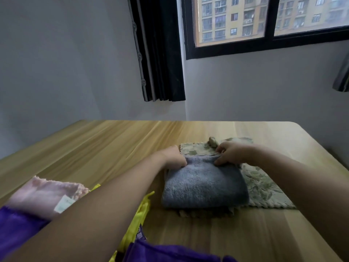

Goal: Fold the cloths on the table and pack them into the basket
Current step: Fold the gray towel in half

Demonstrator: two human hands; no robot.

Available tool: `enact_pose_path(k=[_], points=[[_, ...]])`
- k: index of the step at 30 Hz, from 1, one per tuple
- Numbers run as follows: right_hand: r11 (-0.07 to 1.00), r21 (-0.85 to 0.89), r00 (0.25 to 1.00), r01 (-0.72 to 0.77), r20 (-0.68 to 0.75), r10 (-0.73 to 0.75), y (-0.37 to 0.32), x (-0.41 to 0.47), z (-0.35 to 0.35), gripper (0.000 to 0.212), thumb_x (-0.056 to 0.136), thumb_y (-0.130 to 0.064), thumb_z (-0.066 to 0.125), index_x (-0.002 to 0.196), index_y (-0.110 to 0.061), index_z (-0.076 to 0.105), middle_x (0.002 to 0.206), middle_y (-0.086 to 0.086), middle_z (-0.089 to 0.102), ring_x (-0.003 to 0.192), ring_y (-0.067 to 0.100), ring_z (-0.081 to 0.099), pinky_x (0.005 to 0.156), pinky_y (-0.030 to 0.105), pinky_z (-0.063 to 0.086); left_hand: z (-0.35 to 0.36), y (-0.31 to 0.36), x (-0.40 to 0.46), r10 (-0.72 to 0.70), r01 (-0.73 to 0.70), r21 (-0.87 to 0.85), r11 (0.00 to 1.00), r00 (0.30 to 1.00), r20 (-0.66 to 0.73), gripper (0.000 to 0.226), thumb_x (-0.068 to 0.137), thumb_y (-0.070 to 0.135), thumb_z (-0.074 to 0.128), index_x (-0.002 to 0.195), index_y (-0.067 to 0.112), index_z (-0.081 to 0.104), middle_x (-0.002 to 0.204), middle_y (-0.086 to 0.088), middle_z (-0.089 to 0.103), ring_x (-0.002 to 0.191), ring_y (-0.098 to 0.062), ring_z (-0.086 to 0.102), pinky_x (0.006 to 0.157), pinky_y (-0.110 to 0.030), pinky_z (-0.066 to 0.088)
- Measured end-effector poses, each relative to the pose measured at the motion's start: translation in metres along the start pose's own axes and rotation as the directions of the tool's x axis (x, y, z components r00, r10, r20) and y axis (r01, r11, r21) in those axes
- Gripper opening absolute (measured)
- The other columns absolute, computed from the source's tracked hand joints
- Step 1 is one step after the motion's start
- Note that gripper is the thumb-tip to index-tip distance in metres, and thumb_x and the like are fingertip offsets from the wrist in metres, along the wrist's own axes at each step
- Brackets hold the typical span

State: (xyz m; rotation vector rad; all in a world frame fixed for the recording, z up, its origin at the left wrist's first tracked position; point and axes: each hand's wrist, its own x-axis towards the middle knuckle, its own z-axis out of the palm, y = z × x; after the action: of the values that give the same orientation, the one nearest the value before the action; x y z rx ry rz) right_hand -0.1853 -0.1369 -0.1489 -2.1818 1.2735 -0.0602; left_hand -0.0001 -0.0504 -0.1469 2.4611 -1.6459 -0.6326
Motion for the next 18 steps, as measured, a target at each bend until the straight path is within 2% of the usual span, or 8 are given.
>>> enact_pose_path(k=[2, 3, 5, 7, 9, 13, 15, 18], points=[[1.0, -0.031, 1.0, 0.006, 0.022, -0.005, 0.0, 0.005, -0.003, 0.038, 0.079, -0.032, 0.073, 0.114, -0.017, 0.064, 0.105, -0.001, 0.063, 0.091, 0.014, 0.058, 0.077, 0.028, 0.05, -0.005, 0.001, 0.0, 0.024, -0.024, 0.037, 0.999, 1.0, -0.005, 0.015, 0.086, 0.023, 0.058, 0.084, 0.008, 0.058, 0.08, -0.007, 0.054, 0.063, -0.019, 0.046, 0.053, -0.028, 0.032], [0.998, -0.06, 1.0, 0.013, 0.025, -0.012, -0.001, 0.006, -0.004, 0.038, 0.079, -0.032, 0.073, 0.112, -0.016, 0.065, 0.108, 0.001, 0.063, 0.095, 0.017, 0.059, 0.083, 0.03, 0.05, -0.008, 0.001, -0.001, 0.044, -0.043, 0.046, 0.998, 0.999, -0.009, 0.017, 0.086, 0.022, 0.058, 0.085, 0.005, 0.06, 0.084, -0.011, 0.057, 0.065, -0.021, 0.048, 0.054, -0.028, 0.033], [0.997, -0.061, 0.999, 0.044, 0.011, -0.043, -0.006, 0.004, -0.006, 0.027, 0.078, -0.026, 0.073, 0.101, -0.014, 0.063, 0.103, 0.004, 0.062, 0.094, 0.02, 0.057, 0.081, 0.032, 0.048, -0.013, -0.001, -0.006, 0.08, -0.08, 0.004, 0.997, 0.996, -0.026, 0.022, 0.086, 0.023, 0.058, 0.099, 0.005, 0.063, 0.106, -0.015, 0.059, 0.081, -0.025, 0.056, 0.065, -0.028, 0.04], [0.995, -0.005, 0.995, 0.101, -0.014, -0.101, -0.01, -0.002, -0.008, 0.015, 0.077, -0.017, 0.071, 0.082, -0.016, 0.056, 0.089, 0.003, 0.058, 0.083, 0.018, 0.052, 0.07, 0.031, 0.044, -0.02, 0.0, -0.019, 0.126, -0.129, -0.158, 0.979, 0.992, -0.029, 0.018, 0.089, 0.02, 0.056, 0.103, 0.01, 0.058, 0.109, -0.014, 0.058, 0.086, -0.024, 0.056, 0.071, -0.033, 0.045], [0.985, 0.107, 0.991, 0.133, -0.042, -0.129, -0.014, -0.014, -0.011, 0.017, 0.071, -0.015, 0.07, 0.075, -0.015, 0.053, 0.082, 0.004, 0.057, 0.077, 0.019, 0.051, 0.066, 0.031, 0.041, -0.031, 0.0, -0.039, 0.176, -0.167, -0.377, 0.911, 0.984, -0.011, 0.01, 0.093, 0.017, 0.054, 0.101, 0.013, 0.055, 0.102, -0.011, 0.058, 0.085, -0.022, 0.055, 0.071, -0.035, 0.047], [0.913, 0.382, 0.989, 0.144, -0.018, -0.148, -0.015, -0.047, -0.02, 0.038, 0.051, -0.027, 0.068, 0.085, -0.012, 0.065, 0.088, 0.018, 0.066, 0.08, 0.03, 0.061, 0.068, 0.041, 0.04, -0.046, -0.004, -0.08, 0.304, -0.232, -0.689, 0.687, 0.952, -0.017, 0.012, 0.097, 0.011, 0.052, 0.106, 0.018, 0.055, 0.103, -0.007, 0.058, 0.093, -0.02, 0.056, 0.076, -0.036, 0.047], [0.881, 0.453, 0.987, 0.138, 0.012, -0.161, -0.017, -0.066, -0.025, 0.045, 0.056, -0.026, 0.069, 0.098, -0.01, 0.067, 0.104, 0.025, 0.067, 0.086, 0.033, 0.062, 0.069, 0.04, 0.042, -0.05, -0.005, -0.097, 0.348, -0.27, -0.766, 0.583, 0.935, -0.066, 0.017, 0.097, 0.007, 0.05, 0.107, 0.018, 0.057, 0.103, -0.008, 0.057, 0.094, -0.021, 0.054, 0.074, -0.033, 0.047], [0.827, 0.541, 0.983, 0.154, -0.003, -0.182, -0.027, -0.093, -0.037, 0.041, 0.072, -0.015, 0.066, 0.113, -0.013, 0.061, 0.112, 0.019, 0.065, 0.095, 0.029, 0.063, 0.064, 0.031, 0.049, -0.058, 0.0, -0.118, 0.337, -0.337, -0.825, 0.454, 0.922, -0.191, 0.027, 0.097, 0.003, 0.047, 0.109, 0.019, 0.065, 0.105, -0.008, 0.061, 0.092, -0.021, 0.057, 0.07, -0.029, 0.05]])
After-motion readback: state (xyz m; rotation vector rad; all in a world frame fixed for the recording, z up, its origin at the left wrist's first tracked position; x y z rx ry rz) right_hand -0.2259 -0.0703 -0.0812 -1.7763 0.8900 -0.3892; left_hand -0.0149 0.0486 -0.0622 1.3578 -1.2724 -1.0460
